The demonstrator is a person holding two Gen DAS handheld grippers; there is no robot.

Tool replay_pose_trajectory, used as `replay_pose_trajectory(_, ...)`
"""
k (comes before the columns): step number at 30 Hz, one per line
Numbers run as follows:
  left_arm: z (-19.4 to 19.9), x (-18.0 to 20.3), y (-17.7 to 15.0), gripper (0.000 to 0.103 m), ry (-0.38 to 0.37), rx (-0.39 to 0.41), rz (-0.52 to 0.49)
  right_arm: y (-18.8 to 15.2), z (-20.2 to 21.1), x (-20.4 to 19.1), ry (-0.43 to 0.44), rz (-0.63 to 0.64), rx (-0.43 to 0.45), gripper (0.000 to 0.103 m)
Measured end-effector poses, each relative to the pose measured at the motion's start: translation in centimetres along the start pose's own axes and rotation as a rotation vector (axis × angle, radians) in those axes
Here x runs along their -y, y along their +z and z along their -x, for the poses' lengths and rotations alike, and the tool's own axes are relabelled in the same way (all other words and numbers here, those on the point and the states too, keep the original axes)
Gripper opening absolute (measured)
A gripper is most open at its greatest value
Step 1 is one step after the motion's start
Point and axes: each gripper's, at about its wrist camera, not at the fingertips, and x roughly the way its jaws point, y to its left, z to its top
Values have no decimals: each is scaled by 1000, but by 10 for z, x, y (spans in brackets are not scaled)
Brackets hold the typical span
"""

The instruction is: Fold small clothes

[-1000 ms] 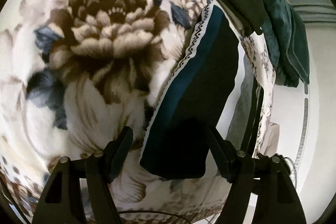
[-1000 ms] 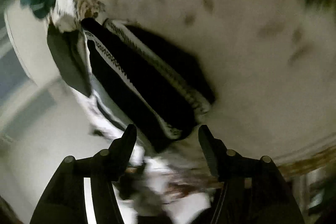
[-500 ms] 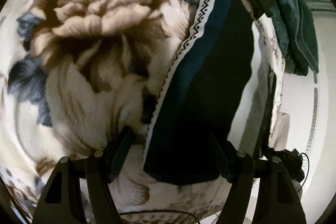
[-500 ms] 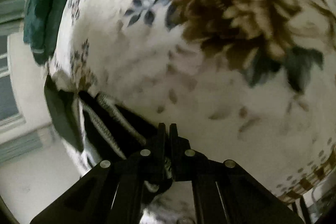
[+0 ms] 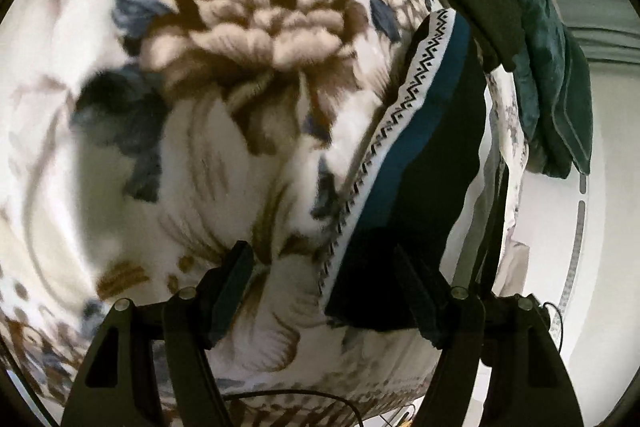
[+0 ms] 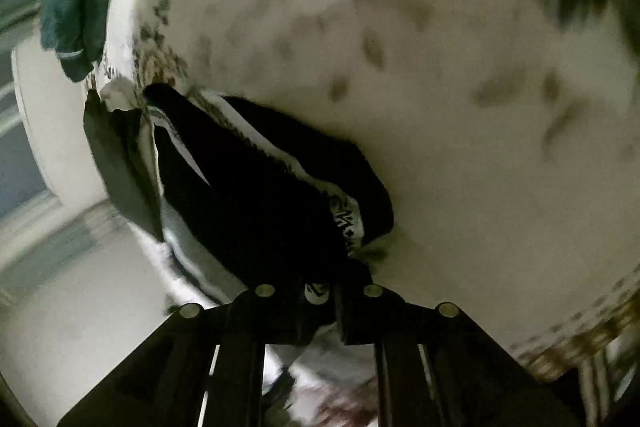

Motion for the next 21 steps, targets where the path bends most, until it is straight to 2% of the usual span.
replay_pose_trajectory(2, -4, 4, -2, 70, -13, -10, -17, 4, -10, -12, -100, 85, -73, 13)
replay_pose_trajectory(4, -13, 12, -4, 70, -25, -25, -48, 10, -16, -37, -196, 194, -131, 22)
replay_pose_trajectory(5, -19, 16, -6, 70, -17, -31, -74, 10, -10, -49, -236, 236, -121, 25)
replay_pose_trajectory(7, -24, 19, -9, 70, -7, -36, -117, 7, 5, -93, -342, 399, -73, 32)
replay_pose_trajectory(8, -26, 22, -10, 70, -3, -27, -135, 5, 8, -115, -342, 466, -66, 38)
replay_pose_trajectory(9, -26, 24, -11, 70, -10, -20, -146, 3, 2, -146, -340, 551, -85, 54)
replay_pose_trajectory(10, -26, 25, -12, 69, -18, -10, -152, -7, -16, -187, -338, 675, -139, 62)
replay_pose_trajectory(12, -25, 25, -14, 66, -48, 19, -155, -30, -56, -250, -299, 879, -239, 62)
replay_pose_trajectory(13, -24, 25, -15, 46, -54, 35, -159, -40, -79, -276, -289, 958, -283, 62)
replay_pose_trajectory(14, -24, 25, -16, 40, -52, 38, -165, -54, -99, -296, -285, 1030, -317, 62)
replay_pose_trajectory(16, -22, 27, -18, 36, -45, 53, -189, -80, -155, -335, -297, 1163, -380, 62)
replay_pose_trajectory(18, -22, 29, -18, 33, -52, 63, -194, -93, -202, -357, -329, 1231, -447, 62)
replay_pose_trajectory(21, -18, 28, -21, 26, -57, 70, -207, -105, -266, -359, -444, 1225, -635, 62)
